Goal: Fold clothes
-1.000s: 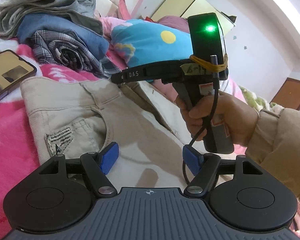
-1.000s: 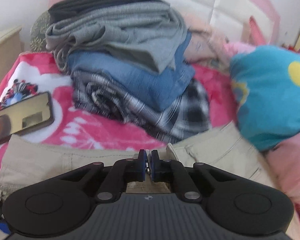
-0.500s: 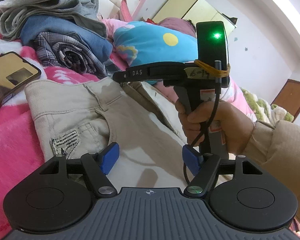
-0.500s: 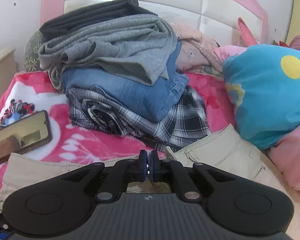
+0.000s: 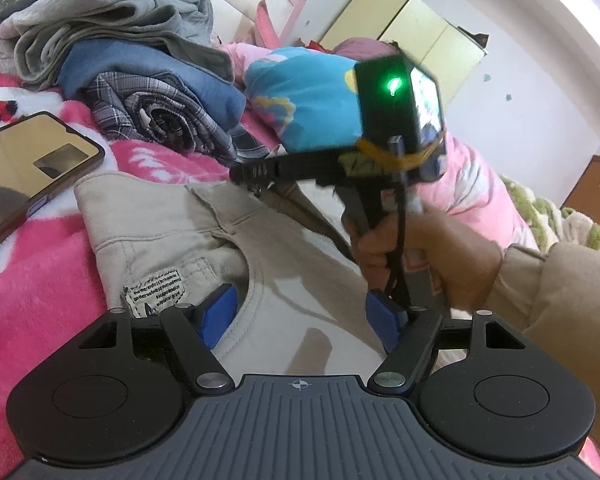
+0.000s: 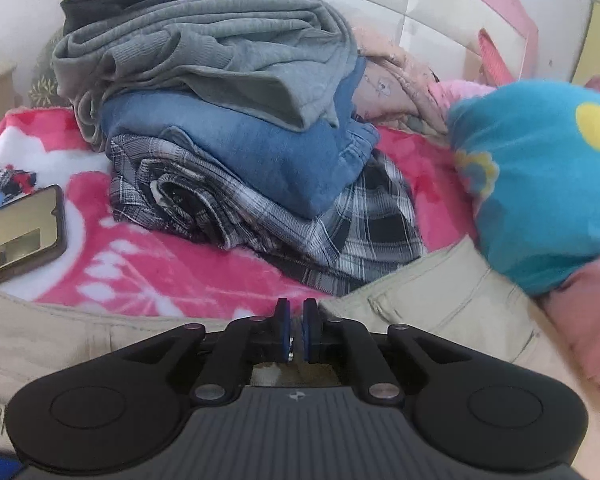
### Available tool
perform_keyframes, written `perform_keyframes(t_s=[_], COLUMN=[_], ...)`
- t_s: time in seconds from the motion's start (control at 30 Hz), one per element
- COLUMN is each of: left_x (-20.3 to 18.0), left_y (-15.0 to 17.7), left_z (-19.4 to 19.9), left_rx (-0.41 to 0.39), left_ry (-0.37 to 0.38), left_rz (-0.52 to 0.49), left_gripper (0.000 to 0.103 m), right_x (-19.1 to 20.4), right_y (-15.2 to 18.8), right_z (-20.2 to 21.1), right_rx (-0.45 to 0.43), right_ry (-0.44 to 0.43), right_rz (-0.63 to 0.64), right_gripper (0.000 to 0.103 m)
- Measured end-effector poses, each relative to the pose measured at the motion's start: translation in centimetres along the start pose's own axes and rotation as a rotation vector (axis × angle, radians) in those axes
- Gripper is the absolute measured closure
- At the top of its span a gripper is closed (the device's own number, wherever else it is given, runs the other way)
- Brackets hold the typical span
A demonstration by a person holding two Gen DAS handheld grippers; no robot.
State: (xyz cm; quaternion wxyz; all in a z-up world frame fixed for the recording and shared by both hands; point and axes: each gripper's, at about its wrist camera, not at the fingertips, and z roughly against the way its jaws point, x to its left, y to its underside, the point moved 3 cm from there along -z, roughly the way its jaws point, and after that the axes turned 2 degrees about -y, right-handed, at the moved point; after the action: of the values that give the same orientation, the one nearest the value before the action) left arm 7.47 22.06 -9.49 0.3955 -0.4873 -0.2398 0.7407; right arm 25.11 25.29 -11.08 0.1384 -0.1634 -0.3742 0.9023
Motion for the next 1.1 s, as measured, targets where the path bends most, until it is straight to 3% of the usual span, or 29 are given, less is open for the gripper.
perform_keyframes(t_s=[0.03,0.1,0.17,0.23,0.33,0.47,0.53,0.57,0.83,1.1], left_x=[0.1,0.1,0.1,0.1,0.2,0.2,0.1,0.1,0.0,-0.2], left_y=[0.0,0.0,0.0,0.0,0.0,0.1,0.2,0.2,0.1,0.3], left_z=[0.0,0.1,0.0,0.0,-0.1,-0.1,-0.1,-0.1,-0.2,-0.2], left_rx=[0.000,0.000,0.001,0.001,0.002,0.001,0.000,0.000,-0.003,-0.008], left_ry=[0.000,0.002,0.003,0.003,0.005,0.004,0.002,0.000,-0.005,-0.015], left_rz=[0.001,0.003,0.004,0.006,0.011,0.011,0.011,0.011,0.011,0.000], left_gripper=[0.031,0.031,0.031,0.031,0.031,0.031,0.031,0.031,0.029,0.028], right_x=[0.1,0.2,0.2,-0.2,-0.9,-1.1,-1.2,-1.4,-1.2,2.1], right_y=[-0.4,-1.2,-1.9,-2.4,-2.3,-0.5,0.4,0.6,0.9,1.9], right_z=[0.6,1.8,3.3,4.6,5.4,4.3,3.4,3.3,5.4,1.8], right_rx=[-0.017,-0.052,-0.095,-0.113,-0.084,0.016,0.058,0.055,-0.065,0.020], right_ry=[-0.008,-0.025,-0.024,-0.001,0.033,0.077,0.112,0.113,0.116,0.154], right_rz=[-0.002,-0.005,0.001,0.006,0.021,0.067,0.079,0.064,-0.040,0.144], right_gripper=[0.094,0.078,0.068,0.067,0.067,0.070,0.079,0.098,0.098,0.094])
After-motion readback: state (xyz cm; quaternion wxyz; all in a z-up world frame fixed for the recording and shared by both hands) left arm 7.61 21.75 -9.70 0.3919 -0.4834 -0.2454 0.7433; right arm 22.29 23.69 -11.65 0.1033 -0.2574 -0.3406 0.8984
